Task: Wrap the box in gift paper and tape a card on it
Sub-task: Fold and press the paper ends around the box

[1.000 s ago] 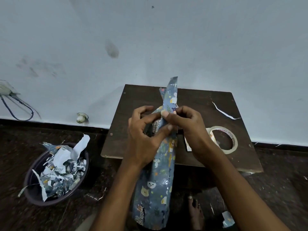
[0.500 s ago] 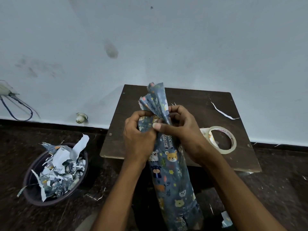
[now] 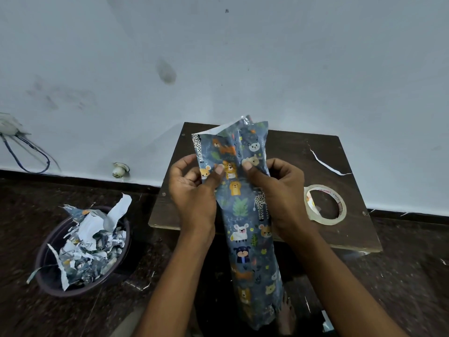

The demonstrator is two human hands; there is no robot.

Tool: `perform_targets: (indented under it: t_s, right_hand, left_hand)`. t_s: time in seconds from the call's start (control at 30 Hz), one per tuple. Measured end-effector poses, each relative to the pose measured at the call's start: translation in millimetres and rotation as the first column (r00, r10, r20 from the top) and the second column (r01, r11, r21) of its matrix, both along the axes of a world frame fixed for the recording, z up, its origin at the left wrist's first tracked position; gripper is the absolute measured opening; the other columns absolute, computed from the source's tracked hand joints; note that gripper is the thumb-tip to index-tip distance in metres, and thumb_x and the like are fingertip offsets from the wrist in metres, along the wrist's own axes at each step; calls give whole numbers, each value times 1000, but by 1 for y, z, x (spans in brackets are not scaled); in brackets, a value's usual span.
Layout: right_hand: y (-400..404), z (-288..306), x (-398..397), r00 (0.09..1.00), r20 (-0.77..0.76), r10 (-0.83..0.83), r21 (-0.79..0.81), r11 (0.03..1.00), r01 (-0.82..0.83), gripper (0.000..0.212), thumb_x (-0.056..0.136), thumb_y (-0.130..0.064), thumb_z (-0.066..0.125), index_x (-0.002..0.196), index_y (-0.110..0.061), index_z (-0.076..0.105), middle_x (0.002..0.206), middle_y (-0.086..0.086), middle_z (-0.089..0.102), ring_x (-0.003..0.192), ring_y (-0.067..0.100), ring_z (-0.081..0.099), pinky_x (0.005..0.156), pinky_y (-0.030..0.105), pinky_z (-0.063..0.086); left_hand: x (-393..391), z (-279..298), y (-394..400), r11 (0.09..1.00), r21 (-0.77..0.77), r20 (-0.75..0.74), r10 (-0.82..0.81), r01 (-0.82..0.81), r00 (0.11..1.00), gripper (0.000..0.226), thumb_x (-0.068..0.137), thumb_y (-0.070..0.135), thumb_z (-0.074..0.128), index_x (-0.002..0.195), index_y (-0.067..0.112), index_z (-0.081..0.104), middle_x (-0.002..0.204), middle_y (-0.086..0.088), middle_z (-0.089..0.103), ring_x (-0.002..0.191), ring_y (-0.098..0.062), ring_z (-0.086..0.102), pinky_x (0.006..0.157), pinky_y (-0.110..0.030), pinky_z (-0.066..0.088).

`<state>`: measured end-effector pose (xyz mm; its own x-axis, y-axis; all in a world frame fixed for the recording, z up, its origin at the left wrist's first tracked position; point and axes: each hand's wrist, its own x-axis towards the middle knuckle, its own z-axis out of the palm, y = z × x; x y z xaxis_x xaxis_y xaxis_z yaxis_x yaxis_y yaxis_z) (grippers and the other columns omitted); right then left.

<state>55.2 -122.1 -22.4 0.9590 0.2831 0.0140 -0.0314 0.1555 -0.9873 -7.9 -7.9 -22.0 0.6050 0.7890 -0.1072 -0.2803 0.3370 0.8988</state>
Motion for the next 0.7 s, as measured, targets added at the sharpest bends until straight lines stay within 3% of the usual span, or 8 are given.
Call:
perform_targets:
  t_s: [0.07, 0.17, 0.3, 0.4, 0.53, 0.6, 0.7]
  right_hand:
    - [1, 2, -2, 1000, 16, -13, 17, 1000, 13, 30, 89, -23, 80, 84, 4, 68, 79, 19, 72, 71, 25, 66, 68, 44, 58]
    - [3, 2, -3, 997, 71, -4, 16, 1000, 3, 32, 95, -34, 70, 94, -2, 72, 94, 28, 70, 82, 30, 66, 79, 61, 57]
    - [7, 1, -5, 978, 201, -48, -61, 996, 61, 42, 97, -49, 56, 101, -9, 67, 99, 29, 66, 93, 53, 62, 78, 68, 51]
    - [6, 0, -1, 971, 185, -150, -65, 984, 164, 32, 101, -45, 51, 100, -18, 68, 95, 8, 73, 90, 32, 70, 82, 61, 56]
    - [3, -3, 7, 972, 58, -228, -21, 973, 229, 27, 106, -35, 49, 109, -19, 69, 102, 0, 76, 97, 21, 73, 85, 49, 59]
    - [1, -3, 8, 977, 63, -202, -67, 976, 206, 23, 104, -36, 51, 107, -21, 69, 102, -1, 76, 97, 20, 73, 85, 48, 59]
    - [-6, -1, 13, 977, 132, -165, -206, 960, 190, 16, 100, -37, 61, 109, -25, 59, 100, -8, 72, 93, 9, 69, 82, 43, 56]
  left_hand:
    - [1, -1, 1, 999, 19, 12, -30, 29, 999, 35, 86, -3, 73, 117, 4, 58, 89, -2, 78, 83, -16, 73, 74, -34, 62]
    - [0, -1, -2, 987, 108, 0, -117, 116, 993, 23, 99, 13, 61, 120, 4, 60, 100, -6, 77, 89, -20, 73, 76, -35, 61]
    - [-3, 0, -8, 947, 169, -22, -275, 275, 961, 22, 105, 23, 52, 123, 11, 56, 107, -4, 74, 97, -21, 72, 77, -35, 59]
    - [-11, -4, -4, 907, 170, -32, -386, 385, 922, 61, 85, 25, 79, 134, 12, 45, 119, -4, 72, 108, -22, 70, 83, -33, 58]
    - [-22, -16, -4, 695, 406, -250, -540, 594, 804, 103, 63, 19, 93, 144, 22, 30, 134, 14, 61, 122, -13, 63, 95, -34, 57]
    - [-24, -17, -6, 663, 430, -316, -525, 613, 790, 105, 63, 6, 95, 143, 27, 31, 130, 19, 62, 119, -8, 65, 95, -35, 57]
    - [-24, -17, -7, 681, 436, -341, -481, 589, 808, 97, 56, 9, 95, 133, 32, 41, 124, 18, 66, 113, -10, 68, 93, -44, 58]
